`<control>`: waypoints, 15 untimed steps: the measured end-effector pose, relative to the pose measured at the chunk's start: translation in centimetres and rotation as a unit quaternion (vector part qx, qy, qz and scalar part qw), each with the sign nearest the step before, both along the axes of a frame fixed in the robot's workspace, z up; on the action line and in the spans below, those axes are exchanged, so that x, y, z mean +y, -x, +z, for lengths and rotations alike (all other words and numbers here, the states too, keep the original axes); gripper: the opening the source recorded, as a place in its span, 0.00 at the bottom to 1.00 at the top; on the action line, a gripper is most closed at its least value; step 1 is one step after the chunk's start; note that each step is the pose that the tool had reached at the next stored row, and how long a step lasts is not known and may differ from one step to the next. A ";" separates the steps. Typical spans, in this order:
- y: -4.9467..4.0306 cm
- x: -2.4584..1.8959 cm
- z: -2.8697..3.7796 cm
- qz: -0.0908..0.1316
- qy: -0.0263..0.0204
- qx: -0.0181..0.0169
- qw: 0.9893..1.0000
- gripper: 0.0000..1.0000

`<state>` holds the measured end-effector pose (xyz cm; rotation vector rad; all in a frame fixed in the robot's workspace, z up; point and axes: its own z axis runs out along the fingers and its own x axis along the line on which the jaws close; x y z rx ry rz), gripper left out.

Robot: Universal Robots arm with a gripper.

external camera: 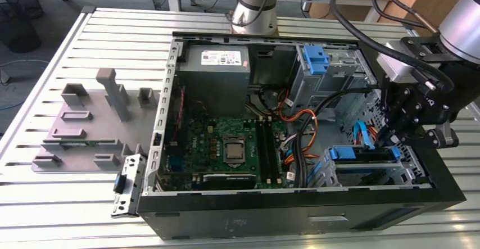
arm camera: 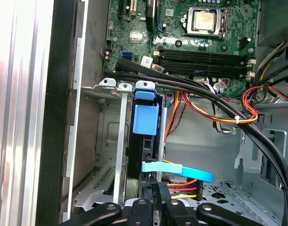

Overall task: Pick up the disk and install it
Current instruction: 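Insert the second disk wire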

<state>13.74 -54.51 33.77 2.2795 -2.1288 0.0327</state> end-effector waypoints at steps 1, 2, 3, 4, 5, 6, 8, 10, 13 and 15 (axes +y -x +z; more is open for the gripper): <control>0.04 0.00 -0.01 0.000 0.000 -0.001 1.000 0.17; 0.09 -0.01 -0.01 0.000 0.000 -0.003 1.000 0.17; 0.14 -0.01 0.00 0.000 0.000 -0.004 1.000 0.17; 0.21 -0.03 0.00 0.000 0.000 -0.006 1.000 0.17; 0.26 -0.06 -0.01 0.000 0.000 -0.008 1.000 0.17; 0.32 -0.08 0.00 0.000 0.000 -0.009 1.000 0.17; 0.42 -0.13 -0.02 0.000 0.000 -0.011 1.000 0.17; 0.52 -0.20 -0.04 0.000 0.000 -0.012 1.000 0.17; 0.61 -0.30 -0.11 0.000 0.000 -0.012 1.000 0.17; 0.62 -0.36 -0.15 -0.001 0.000 -0.012 1.000 0.17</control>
